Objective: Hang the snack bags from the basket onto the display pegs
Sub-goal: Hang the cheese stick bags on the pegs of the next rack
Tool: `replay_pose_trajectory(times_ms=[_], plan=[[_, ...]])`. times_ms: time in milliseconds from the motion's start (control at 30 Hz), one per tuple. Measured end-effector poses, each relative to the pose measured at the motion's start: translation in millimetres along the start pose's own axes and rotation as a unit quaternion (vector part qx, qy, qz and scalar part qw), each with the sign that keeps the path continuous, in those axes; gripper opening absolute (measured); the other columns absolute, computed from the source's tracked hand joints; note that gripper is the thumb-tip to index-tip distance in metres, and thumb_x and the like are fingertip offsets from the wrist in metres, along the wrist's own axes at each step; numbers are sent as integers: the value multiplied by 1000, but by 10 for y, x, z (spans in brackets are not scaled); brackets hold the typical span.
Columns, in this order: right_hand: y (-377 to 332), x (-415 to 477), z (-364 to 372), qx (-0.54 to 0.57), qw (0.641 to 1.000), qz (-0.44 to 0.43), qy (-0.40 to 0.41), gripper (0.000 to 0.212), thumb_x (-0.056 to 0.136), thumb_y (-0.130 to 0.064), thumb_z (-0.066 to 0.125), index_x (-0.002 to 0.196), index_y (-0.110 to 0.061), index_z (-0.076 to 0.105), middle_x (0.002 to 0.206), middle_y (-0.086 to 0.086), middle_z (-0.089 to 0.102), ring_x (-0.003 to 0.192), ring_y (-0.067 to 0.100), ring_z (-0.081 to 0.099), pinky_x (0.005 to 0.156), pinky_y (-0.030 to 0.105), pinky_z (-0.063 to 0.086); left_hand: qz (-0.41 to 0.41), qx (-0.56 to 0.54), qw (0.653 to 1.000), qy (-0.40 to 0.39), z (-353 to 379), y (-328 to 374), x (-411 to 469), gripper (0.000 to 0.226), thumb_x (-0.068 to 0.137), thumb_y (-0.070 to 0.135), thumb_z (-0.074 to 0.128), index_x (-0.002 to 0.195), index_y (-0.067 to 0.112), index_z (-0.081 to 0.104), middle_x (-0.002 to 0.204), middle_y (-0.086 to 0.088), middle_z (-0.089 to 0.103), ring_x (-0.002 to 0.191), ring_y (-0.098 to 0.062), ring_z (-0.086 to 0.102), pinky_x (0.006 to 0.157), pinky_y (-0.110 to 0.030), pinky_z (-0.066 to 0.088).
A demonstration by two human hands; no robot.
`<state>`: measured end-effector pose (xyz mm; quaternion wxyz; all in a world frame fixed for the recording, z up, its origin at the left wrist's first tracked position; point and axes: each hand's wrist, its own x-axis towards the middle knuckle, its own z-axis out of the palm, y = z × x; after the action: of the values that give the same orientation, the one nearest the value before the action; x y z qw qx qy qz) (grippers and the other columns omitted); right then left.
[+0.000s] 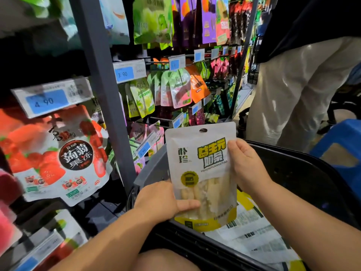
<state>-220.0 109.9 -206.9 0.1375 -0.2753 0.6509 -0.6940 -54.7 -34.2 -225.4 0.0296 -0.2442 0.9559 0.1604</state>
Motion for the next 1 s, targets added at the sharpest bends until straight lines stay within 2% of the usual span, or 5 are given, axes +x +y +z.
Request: replay_pose_trajectory(times_ms=[367,500,667,733,1000], plan=[[-22,40,74,59,996,57,-41,32,107,-26,39,113,-6,64,102,8,76,92,21,72,83,40,58,-50,-221,972,68,-39,-42,-35,40,72,59,75,55,27,58,68,4,65,77,-20,64,72,-32,49],[187,67,-33,-66,991,82,-80,23,103,-24,48,88,-13,61,77,4,66,69,18,62,65,32,52,-97,-210,952,199,-9,-40,-81,30,81,57,66,75,28,63,74,3,61,77,-22,57,70,-32,45],[839,-1,-312,-489,821,136,-263,9,87,-44,71,88,-42,63,110,-9,65,99,14,63,86,31,55,-172,-222,913,294,43,-192,-63,60,86,55,62,51,12,39,53,-6,43,63,-32,51,60,-37,37],[981,-62,-390,-528,768,155,-326,35,78,-48,79,110,-45,63,125,-10,59,104,15,62,86,29,55,-158,-198,922,292,72,-224,-55,56,87,54,61,54,13,42,54,-4,44,63,-30,47,60,-34,34],[1221,-103,-395,-590,713,119,-361,74,74,-43,83,140,-39,48,147,-9,46,134,19,44,108,31,39,-135,-154,937,282,118,-275,4,56,88,55,57,78,0,63,72,-15,60,65,-23,43,66,-36,41]])
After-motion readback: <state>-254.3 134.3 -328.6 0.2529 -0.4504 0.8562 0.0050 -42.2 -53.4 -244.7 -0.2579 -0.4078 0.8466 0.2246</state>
